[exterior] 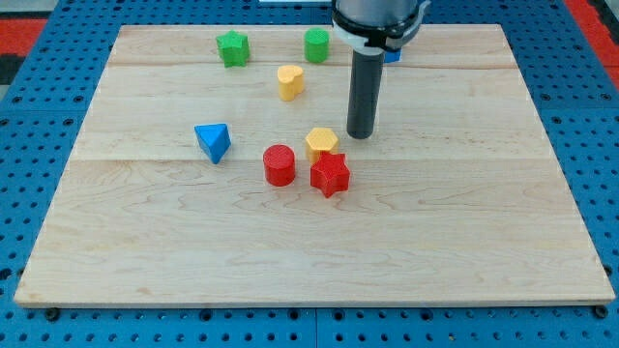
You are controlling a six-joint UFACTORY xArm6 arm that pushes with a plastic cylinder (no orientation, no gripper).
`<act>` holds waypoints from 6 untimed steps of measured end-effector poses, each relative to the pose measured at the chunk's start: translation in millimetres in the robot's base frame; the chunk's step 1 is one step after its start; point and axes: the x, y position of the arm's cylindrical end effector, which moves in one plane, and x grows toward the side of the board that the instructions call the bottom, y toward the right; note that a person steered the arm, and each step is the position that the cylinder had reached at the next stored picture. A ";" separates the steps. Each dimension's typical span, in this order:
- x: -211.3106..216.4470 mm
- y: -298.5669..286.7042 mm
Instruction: Separate hexagon from the red star
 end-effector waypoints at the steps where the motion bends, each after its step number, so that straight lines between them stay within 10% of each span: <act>1: 27.8 5.2; 6: 20.1 4.4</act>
